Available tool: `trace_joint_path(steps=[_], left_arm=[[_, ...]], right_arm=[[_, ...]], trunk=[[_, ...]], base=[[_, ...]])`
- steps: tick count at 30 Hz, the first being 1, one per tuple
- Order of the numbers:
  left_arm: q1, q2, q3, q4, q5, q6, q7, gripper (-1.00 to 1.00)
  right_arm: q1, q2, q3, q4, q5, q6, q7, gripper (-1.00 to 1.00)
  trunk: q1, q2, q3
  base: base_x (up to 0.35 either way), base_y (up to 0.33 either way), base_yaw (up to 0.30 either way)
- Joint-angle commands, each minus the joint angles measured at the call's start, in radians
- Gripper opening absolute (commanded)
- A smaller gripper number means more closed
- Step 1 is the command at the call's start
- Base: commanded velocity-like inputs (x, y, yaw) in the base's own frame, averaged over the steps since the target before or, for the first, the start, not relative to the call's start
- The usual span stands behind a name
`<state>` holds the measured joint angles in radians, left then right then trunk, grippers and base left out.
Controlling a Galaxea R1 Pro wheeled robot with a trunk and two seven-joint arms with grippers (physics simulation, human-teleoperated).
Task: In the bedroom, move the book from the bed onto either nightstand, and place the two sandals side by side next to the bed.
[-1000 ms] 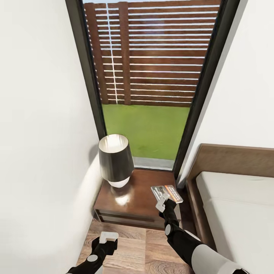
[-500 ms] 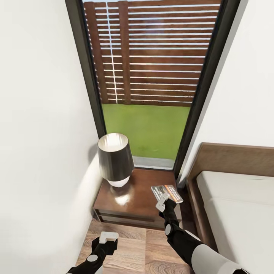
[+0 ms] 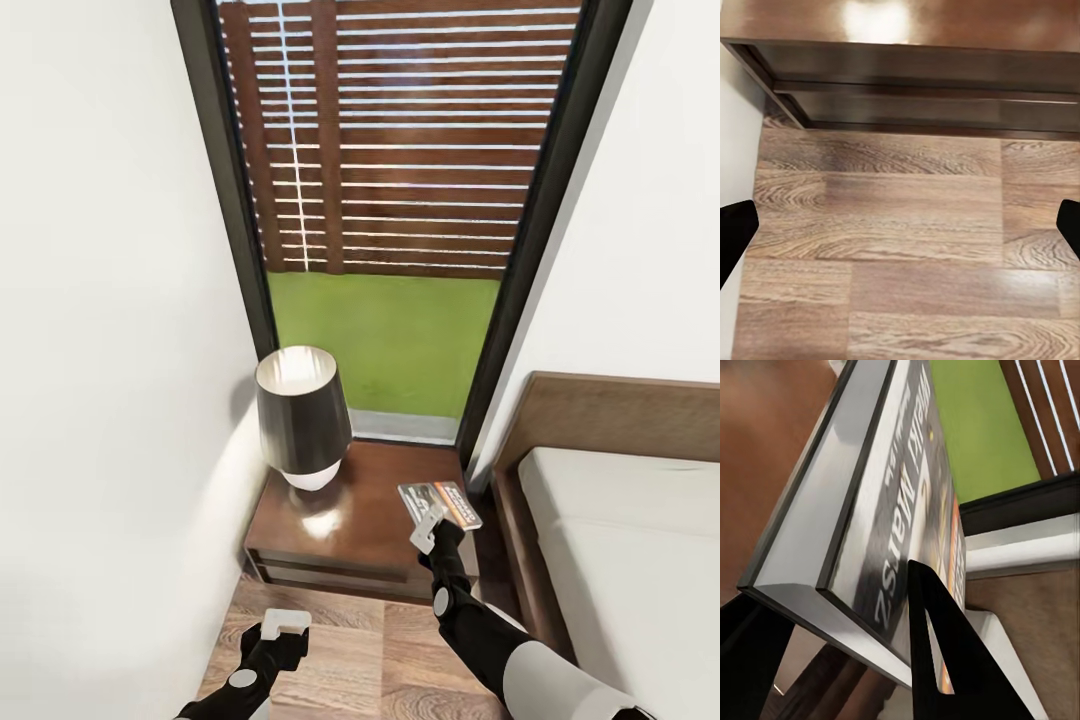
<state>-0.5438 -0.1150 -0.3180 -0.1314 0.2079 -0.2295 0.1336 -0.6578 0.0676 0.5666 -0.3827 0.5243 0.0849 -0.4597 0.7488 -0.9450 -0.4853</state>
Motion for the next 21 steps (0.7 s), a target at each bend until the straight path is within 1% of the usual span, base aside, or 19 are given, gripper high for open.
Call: trace_joint_path(steps=[1, 4, 10, 21], left_arm=[[-0.001, 0.0, -0.009, 0.001, 0.008, -0.004, 0.004, 1.0], [-0.001, 0.0, -0.009, 0.001, 0.008, -0.004, 0.004, 1.0], [-0.001, 0.0, -0.009, 0.001, 0.008, -0.004, 0.004, 1.0], [-0.001, 0.0, -0.009, 0.001, 0.008, -0.004, 0.003, 1.0]], right_arm=[[-0.001, 0.0, 0.005, 0.0, 0.008, 0.008, -0.008, -1.0], [-0.001, 0.0, 0.006, 0.001, 0.009, 0.003, -0.016, -1.0], [-0.001, 0.0, 0.005, 0.001, 0.008, 0.0, -0.02, -1.0], [-0.001, 0.0, 0.004, 0.001, 0.008, -0.001, -0.02, -1.0]], trunk=[[0.004, -0.008, -0.004], [0.016, -0.029, -0.014], [0.039, -0.071, -0.032], [0.081, -0.148, -0.067]], base=[[0.0, 0.0, 0.0], [0.0, 0.0, 0.041], [0.0, 0.0, 0.128], [0.0, 0.0, 0.011]])
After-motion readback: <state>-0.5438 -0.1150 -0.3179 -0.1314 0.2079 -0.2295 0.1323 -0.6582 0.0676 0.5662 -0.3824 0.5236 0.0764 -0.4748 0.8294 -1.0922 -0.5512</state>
